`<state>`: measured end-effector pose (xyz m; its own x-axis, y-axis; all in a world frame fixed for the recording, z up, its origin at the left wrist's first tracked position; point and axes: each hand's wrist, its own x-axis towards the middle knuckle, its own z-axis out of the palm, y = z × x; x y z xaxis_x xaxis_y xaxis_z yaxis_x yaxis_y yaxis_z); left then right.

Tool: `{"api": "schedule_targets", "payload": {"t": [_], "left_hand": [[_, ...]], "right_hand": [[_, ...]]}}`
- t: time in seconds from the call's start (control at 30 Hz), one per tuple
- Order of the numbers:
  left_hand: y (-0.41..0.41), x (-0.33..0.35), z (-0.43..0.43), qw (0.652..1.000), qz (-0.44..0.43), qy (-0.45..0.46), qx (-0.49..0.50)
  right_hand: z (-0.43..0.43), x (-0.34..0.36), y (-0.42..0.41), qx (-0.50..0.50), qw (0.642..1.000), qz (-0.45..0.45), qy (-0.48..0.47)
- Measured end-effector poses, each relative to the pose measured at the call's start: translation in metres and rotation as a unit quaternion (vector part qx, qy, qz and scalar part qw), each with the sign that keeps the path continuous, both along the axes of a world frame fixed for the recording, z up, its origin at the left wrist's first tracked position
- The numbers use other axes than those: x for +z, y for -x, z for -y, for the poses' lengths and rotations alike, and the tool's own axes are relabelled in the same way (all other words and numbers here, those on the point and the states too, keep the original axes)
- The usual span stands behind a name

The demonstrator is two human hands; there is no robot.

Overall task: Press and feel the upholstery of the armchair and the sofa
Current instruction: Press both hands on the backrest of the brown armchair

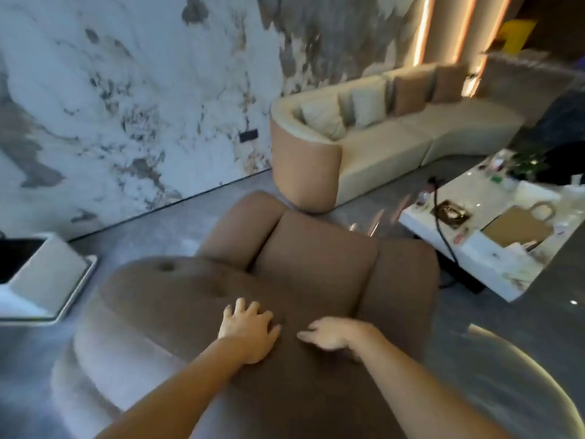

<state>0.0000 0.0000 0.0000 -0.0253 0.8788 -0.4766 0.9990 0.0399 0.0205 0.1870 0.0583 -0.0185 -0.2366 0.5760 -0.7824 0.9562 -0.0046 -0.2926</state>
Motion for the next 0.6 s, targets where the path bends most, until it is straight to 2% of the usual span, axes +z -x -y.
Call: {"api": "schedule_targets", "payload": {"t": [0.07, 0.13, 0.3, 0.6], "left_hand": [[0.008, -0.007, 0.015, 0.997, -0.010, -0.073, -0.005], [0.012, -0.013, 0.022, 0.995, -0.005, -0.100, -0.018], [0.021, -0.018, 0.027, 0.999, 0.008, -0.047, -0.019], [0.091, -0.036, 0.045, 0.993, 0.031, -0.064, -0.091]], "right_hand": [[0.022, -0.020, 0.008, -0.067, 0.997, -0.014, -0.018], [0.043, -0.034, 0.009, -0.134, 0.988, -0.044, -0.057], [0.056, -0.037, 0.019, -0.173, 0.982, -0.034, -0.063], [0.101, -0.041, 0.085, -0.251, 0.964, -0.010, -0.087]]}}
